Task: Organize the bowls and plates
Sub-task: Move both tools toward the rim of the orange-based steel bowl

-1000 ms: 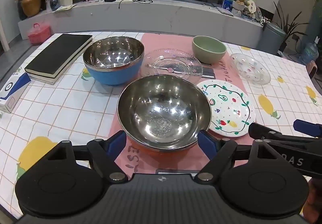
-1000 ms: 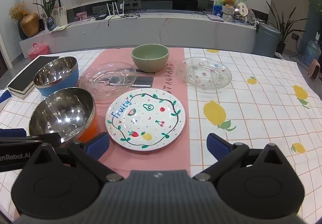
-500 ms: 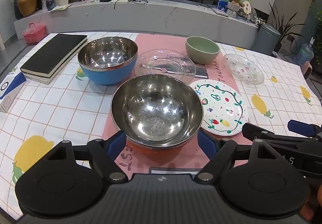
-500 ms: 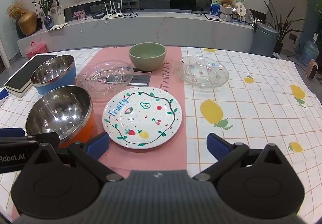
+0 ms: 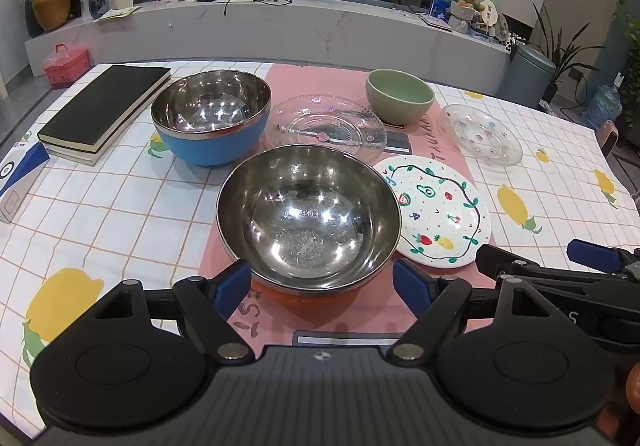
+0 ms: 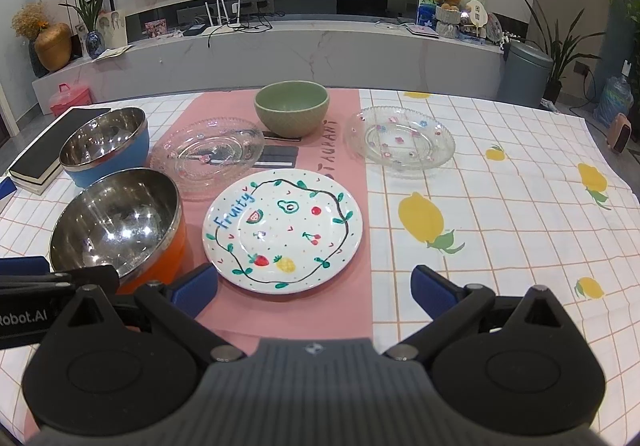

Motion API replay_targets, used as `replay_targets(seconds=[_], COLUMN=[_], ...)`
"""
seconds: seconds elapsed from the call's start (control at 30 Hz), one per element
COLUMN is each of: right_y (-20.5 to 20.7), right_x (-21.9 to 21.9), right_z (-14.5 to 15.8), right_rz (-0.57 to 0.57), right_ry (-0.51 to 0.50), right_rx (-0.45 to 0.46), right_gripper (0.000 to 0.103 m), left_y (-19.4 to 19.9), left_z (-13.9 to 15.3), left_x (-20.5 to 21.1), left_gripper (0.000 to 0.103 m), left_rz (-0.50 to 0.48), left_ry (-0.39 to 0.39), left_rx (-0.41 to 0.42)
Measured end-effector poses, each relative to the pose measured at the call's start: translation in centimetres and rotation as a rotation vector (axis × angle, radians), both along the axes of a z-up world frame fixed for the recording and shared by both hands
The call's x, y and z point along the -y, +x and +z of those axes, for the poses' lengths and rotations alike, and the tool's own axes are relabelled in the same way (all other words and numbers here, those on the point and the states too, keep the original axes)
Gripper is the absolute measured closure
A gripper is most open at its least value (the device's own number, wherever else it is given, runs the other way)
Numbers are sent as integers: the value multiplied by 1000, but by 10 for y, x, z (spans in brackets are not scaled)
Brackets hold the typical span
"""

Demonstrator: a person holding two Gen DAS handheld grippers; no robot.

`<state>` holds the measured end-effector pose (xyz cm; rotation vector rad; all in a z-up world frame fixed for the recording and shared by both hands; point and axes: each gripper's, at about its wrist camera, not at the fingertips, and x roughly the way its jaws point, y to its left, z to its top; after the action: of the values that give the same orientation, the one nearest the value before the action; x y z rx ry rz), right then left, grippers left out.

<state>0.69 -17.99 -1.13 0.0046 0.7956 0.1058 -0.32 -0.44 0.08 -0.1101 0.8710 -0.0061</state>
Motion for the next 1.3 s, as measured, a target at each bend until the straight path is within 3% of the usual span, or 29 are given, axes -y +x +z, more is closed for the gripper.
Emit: replay_targets(seconds=[1.3], right_y=[1], right_x=[-2], right_z=[-2], right_rz=[0], right_ry=[1], right_rx=[-8], right_gripper=[2], left_y=[0], left_z=[0], left_x=[0], left_gripper=[9], left_rz=[0], left_ry=[-3], left_rx=[-1])
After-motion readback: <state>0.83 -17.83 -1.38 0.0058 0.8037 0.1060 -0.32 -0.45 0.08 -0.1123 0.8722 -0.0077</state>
